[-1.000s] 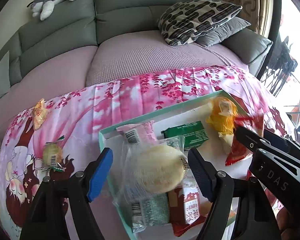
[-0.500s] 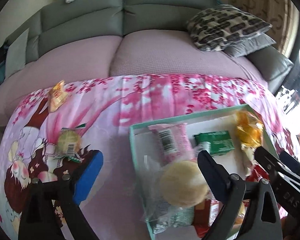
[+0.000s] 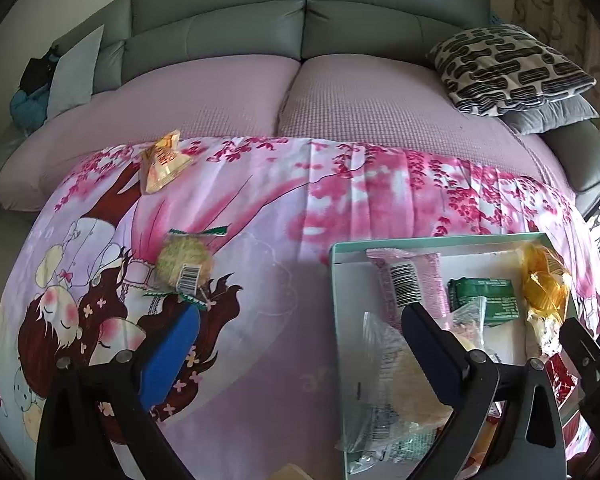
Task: Organize snacks
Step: 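Release the bread bun bag and red snack bag into the tray, then move both open tools back toward the remaining snacks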
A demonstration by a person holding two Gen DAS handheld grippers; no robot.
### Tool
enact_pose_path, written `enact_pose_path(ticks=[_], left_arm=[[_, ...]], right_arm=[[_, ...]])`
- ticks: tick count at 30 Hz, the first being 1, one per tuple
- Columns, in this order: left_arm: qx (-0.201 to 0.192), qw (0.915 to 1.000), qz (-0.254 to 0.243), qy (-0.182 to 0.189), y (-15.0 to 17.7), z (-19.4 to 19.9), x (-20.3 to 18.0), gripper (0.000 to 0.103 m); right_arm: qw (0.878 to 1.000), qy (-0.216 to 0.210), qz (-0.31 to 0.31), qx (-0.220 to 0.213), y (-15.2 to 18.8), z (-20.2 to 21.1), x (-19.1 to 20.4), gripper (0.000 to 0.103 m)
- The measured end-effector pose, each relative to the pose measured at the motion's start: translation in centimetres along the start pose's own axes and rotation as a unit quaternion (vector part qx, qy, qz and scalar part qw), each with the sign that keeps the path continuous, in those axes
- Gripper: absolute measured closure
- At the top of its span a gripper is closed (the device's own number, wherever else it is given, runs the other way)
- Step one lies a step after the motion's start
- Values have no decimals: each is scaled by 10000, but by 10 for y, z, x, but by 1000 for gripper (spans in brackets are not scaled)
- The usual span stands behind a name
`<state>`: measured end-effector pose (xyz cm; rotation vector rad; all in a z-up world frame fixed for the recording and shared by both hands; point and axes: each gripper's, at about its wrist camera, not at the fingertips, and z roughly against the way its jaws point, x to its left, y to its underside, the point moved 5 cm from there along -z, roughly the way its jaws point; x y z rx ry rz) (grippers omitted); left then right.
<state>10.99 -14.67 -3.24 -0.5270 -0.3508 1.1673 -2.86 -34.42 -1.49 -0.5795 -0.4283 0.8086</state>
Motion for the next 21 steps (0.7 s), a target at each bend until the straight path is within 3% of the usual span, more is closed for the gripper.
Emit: enact_pose_path(ticks=[9,21], left_arm=[[104,9999,2,-75,2,-4,5,2],[-48,10000,53,-38,-7,12,18,2]], right_arm=[[10000,-13,44,4,0,1,2,0],[9996,-112,29,-251,-7,17,9,0]])
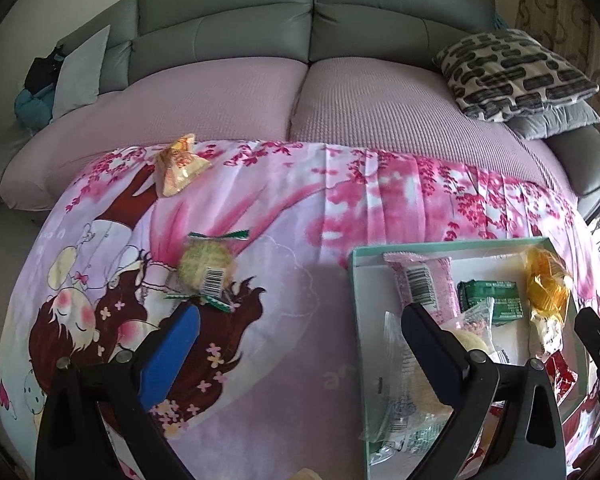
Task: Organize snacks
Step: 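Move both open tools back toward the remaining snacks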
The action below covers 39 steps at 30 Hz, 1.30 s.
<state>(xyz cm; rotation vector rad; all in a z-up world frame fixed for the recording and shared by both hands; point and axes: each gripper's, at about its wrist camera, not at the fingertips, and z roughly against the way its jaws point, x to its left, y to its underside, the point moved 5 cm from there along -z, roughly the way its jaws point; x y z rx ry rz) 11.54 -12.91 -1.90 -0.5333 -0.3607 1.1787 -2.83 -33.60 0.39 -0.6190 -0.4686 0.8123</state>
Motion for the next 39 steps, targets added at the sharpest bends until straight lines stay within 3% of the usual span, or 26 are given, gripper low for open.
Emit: enact_pose_path(ticks=[4,9,17,28,39], left_arm=[[-62,9996,246,-79,-4,5,25,2],[-126,9961,665,-573,-5,10,76,2],[-20,9910,930,-964,5,9,137,2],[192,9944,830,-632,8,-8,148,2],[279,9963,769,-268,6,-25,145,2]], right_arm=[[10000,-47,85,7,0,0,8,0],[9994,-227,268,1,3,2,31,0],[9925,-771,945,61,17,3,101,0],[9820,-1270,1391,167,42,-1,177,0],[9813,-1160,1519,219,52,-13,201,0]])
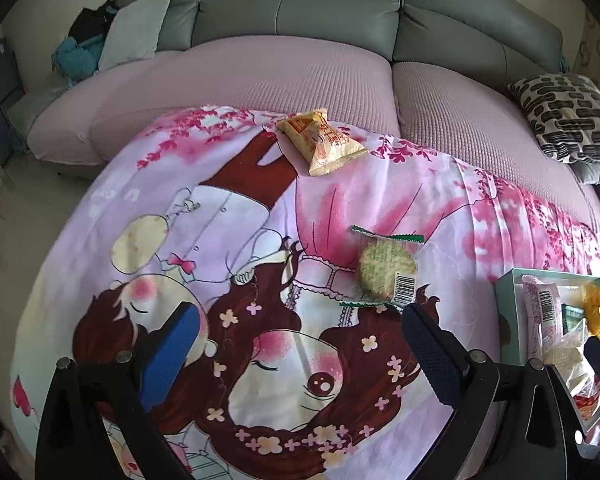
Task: Organize snacks
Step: 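Move both open tools back toward the remaining snacks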
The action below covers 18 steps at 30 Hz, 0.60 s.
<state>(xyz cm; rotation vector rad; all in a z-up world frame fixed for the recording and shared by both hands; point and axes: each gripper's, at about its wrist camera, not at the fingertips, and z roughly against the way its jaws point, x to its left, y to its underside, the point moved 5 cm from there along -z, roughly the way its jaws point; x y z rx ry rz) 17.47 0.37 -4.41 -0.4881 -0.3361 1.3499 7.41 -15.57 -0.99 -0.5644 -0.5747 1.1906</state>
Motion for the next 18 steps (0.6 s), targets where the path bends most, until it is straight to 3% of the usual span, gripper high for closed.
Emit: enact_pose_path(ticks=[6,11,18], left_arm=[[114,9998,146,109,-12,-8,11,2],[-21,9997,-162,-170,-25,-13,28,2],[76,9994,-344,-57,-34,-28,50,2]], right_arm=[[9999,-62,47,103,-5,-15,15,0],[9995,-92,164,244,-6,-33,30,0],[9977,-189,383,531,-11,-63,56,0]])
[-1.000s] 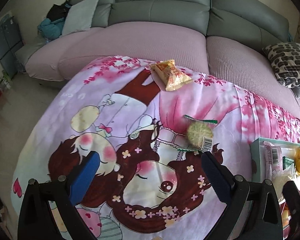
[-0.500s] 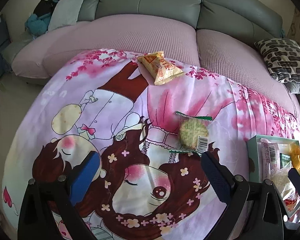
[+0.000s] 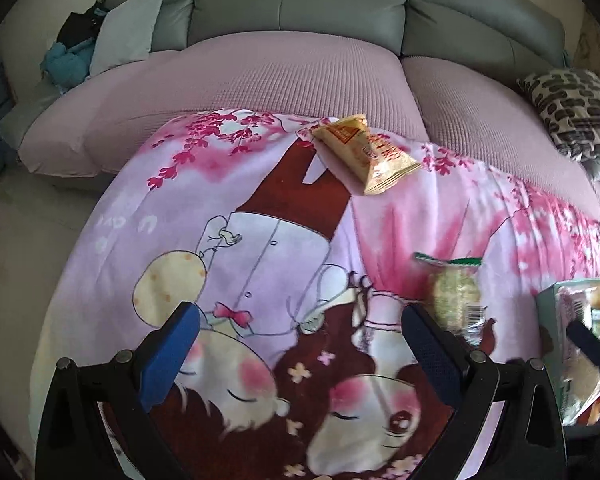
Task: Organize snacks
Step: 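Move both open tools back toward the remaining snacks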
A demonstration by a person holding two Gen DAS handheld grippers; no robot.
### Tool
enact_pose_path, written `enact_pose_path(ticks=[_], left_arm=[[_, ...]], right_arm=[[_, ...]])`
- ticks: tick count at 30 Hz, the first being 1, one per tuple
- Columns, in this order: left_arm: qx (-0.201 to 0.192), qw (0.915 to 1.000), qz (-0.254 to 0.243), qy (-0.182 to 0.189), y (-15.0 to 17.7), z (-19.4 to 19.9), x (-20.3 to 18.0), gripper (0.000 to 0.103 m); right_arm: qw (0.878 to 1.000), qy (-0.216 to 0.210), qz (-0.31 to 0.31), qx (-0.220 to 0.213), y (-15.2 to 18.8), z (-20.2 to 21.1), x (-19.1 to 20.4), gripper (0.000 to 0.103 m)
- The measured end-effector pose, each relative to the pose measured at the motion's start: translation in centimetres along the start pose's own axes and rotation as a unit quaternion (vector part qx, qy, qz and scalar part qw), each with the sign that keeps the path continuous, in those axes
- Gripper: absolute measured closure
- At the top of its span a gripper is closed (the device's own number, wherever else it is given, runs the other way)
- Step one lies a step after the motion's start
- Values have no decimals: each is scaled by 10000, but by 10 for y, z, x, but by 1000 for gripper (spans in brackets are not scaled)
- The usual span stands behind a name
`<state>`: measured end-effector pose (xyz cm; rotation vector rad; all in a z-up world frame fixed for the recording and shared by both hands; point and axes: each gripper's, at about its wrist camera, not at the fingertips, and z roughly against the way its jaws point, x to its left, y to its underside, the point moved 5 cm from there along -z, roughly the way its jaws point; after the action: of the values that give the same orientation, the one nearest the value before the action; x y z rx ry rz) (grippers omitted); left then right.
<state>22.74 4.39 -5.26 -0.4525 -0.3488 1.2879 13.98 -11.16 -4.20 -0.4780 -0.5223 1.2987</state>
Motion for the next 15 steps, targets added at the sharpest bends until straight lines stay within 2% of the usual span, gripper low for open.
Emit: enact_pose_path(ticks=[5,15], left_arm=[[81,9998,-127,135,-2,-14,9,2],[221,9994,93,263,0,-41,28,2]], right_arm=[[9996,14,235,141,-11,-24,19,0],[9984,66,345,453,-16,-71,32,1]])
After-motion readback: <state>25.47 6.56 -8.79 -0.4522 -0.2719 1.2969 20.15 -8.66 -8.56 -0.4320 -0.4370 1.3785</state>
